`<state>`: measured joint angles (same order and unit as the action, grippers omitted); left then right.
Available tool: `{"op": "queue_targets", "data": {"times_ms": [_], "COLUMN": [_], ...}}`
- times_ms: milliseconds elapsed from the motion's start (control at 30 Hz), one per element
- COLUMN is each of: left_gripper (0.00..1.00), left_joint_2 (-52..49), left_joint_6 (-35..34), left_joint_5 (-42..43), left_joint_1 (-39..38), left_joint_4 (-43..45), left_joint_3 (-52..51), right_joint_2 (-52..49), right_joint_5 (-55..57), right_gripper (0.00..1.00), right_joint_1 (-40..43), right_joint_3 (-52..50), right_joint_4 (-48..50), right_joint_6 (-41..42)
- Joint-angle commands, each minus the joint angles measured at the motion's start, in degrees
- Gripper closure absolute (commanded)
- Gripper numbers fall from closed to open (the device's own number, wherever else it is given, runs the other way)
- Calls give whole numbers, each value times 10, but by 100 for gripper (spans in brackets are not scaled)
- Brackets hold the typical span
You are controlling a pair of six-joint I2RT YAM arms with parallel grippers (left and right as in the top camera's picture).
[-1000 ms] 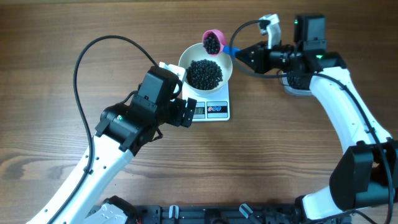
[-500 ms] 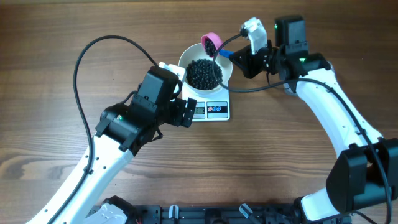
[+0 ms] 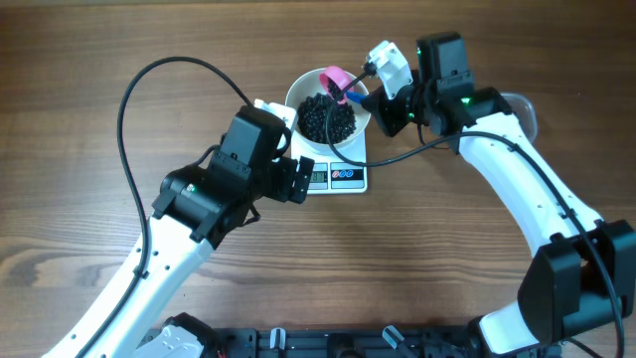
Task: Scoop item into bowl and weigh 150g on scale
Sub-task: 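Tilt the scoop with the right gripper to pour beans into bowl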
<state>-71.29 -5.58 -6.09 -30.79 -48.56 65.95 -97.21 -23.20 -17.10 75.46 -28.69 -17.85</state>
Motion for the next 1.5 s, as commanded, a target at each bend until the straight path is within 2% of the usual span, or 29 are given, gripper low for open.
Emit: {"op": "queue_targets", "data": {"times_ms": [0, 400, 533, 700, 967, 1367, 1467], "left_gripper": [0, 0, 0, 0, 0, 0, 0], "left_joint_2": [-1, -1, -1, -1, -1, -1, -1], "left_joint_6": [8, 8, 8, 9, 9, 9, 8], "left_joint_5": [6, 6, 6, 6, 6, 6, 6], "left_joint_1": [2, 2, 2, 2, 2, 2, 2], "left_joint_4": [2, 1, 1, 2, 2, 1, 1], "left_joint_3": [-3, -3, -3, -3, -3, -3, -3], "right_joint_2": [-7, 36, 32, 31, 36, 59, 65], "right_joint_5": [13, 14, 55, 103, 103, 103, 103], "right_gripper": [96, 96, 96, 96, 96, 96, 96], "right_joint_1": [-15, -18, -18, -18, -39, -72, -72], "right_joint_3": [2, 2, 2, 2, 2, 2, 2], "right_joint_4": [-8, -9, -18, -9, 28, 20, 24], "right_joint_6": [-46, -46, -49, -107, -106, -104, -55]}}
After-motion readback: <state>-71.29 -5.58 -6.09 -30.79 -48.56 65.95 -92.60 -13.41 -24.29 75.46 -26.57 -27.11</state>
